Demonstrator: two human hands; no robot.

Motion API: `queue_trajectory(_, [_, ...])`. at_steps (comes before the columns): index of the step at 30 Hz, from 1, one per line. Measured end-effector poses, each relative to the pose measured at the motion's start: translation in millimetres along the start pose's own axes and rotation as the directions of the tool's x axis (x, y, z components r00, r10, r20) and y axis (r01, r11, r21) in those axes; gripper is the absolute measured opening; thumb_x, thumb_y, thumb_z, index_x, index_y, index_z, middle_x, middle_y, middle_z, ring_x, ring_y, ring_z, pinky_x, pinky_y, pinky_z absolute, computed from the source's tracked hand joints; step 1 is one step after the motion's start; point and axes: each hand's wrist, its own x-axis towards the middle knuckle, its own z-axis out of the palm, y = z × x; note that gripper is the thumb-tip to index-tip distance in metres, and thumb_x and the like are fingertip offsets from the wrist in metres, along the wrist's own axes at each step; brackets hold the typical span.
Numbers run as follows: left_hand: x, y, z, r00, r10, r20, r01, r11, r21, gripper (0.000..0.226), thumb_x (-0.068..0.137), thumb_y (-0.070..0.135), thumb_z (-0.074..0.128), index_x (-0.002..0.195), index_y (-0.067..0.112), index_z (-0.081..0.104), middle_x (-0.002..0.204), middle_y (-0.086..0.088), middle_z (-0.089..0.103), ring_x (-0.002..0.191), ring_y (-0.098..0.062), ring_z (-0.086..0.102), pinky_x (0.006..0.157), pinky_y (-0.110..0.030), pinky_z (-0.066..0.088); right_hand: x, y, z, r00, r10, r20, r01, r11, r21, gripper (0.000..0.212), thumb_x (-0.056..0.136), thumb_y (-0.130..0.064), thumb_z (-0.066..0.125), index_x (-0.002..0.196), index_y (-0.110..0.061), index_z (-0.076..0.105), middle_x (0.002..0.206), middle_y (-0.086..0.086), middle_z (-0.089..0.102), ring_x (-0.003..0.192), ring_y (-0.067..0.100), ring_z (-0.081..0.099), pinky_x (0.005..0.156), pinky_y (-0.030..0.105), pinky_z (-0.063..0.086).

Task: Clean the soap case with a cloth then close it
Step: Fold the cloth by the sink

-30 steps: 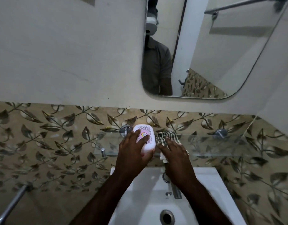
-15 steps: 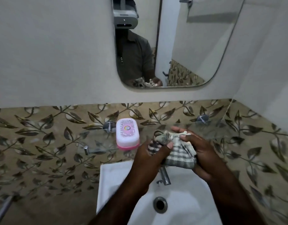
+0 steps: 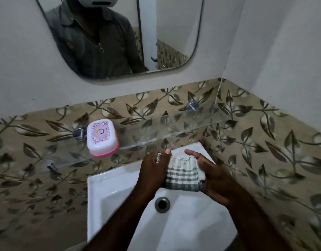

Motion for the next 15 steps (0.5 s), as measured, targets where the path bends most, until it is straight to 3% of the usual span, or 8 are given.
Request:
queue_trajectory(2, [4, -13, 10, 1.0, 0.014, -0.006, -0.014, 1.0, 0.021, 0.041, 0.09, 0.047, 0.057, 0.065, 0.014, 0.053, 0.062, 0.005, 0.053, 0.061, -0.013, 0.05, 0.065, -0.035, 0.043, 5, 12, -20, 0.999, 0.004, -0.047, -0.006, 0.999, -0.036, 0.053, 0.078, -0.013, 0.078, 0.127, -0.017, 0.056, 0.12, 0.017, 0.067, 0.103, 0.03, 0.068, 0.075, 0.037, 0.058])
queue_trajectory(5, [7, -30, 29, 0.997, 0.041, -0.062, -0.039, 0.999, 0.036, 0.032, 0.097, 0.034, 0.056, 0.066, 0.025, 0.057, 0.064, 0.015, 0.058, 0.065, -0.006, 0.054, 0.068, -0.03, 0.043, 16, 24, -44, 0.967, -0.047, -0.25, 0.04, 0.999, -0.032, 0.024, 0.089, -0.003, 0.06, 0.112, -0.011, 0.061, 0.109, 0.021, 0.067, 0.083, 0.027, 0.07, 0.065, 0.035, 0.058])
queue_trajectory(8, [7, -42, 49, 0.995, -0.017, -0.095, 0.014, 0.999, -0.03, 0.006, 0.096, 0.026, 0.059, 0.097, 0.026, 0.065, 0.095, 0.008, 0.07, 0.089, -0.008, 0.066, 0.076, -0.021, 0.051, 26, 32, -62, 0.947, -0.104, -0.304, 0.09, 0.994, -0.061, 0.018, 0.095, -0.006, 0.054, 0.111, -0.013, 0.061, 0.106, 0.02, 0.068, 0.085, 0.03, 0.068, 0.067, 0.038, 0.058])
queue_trajectory(11, [15, -57, 58, 0.989, -0.137, 0.056, 0.143, 0.981, -0.132, 0.048, 0.095, 0.011, 0.06, 0.131, 0.04, 0.049, 0.1, 0.001, 0.073, 0.086, -0.009, 0.07, 0.072, -0.021, 0.055, 32, 38, -88, 0.925, -0.123, -0.36, 0.071, 0.985, -0.154, 0.029, 0.092, -0.012, 0.063, 0.118, -0.025, 0.06, 0.113, 0.018, 0.067, 0.1, 0.033, 0.067, 0.082, 0.047, 0.057])
queue_trajectory(13, [22, -67, 62, 0.974, -0.196, 0.11, 0.21, 0.968, -0.138, 0.058, 0.093, -0.005, 0.054, 0.127, 0.042, 0.053, 0.105, -0.004, 0.073, 0.089, -0.013, 0.069, 0.074, -0.025, 0.056, 39, 38, -105, 0.901, -0.145, -0.409, 0.032, 0.962, -0.271, 0.038, 0.087, -0.007, 0.069, 0.114, -0.033, 0.061, 0.118, 0.017, 0.063, 0.108, 0.033, 0.064, 0.092, 0.052, 0.053])
queue_trajectory(15, [32, -75, 70, 0.965, -0.232, 0.122, 0.245, 0.964, -0.101, 0.054, 0.09, -0.013, 0.05, 0.109, 0.034, 0.068, 0.118, -0.007, 0.07, 0.1, -0.018, 0.068, 0.081, -0.027, 0.055, 49, 34, -117, 0.876, -0.179, -0.448, -0.001, 0.928, -0.372, 0.038, 0.086, -0.001, 0.066, 0.108, -0.032, 0.063, 0.119, 0.013, 0.06, 0.111, 0.03, 0.061, 0.093, 0.05, 0.052])
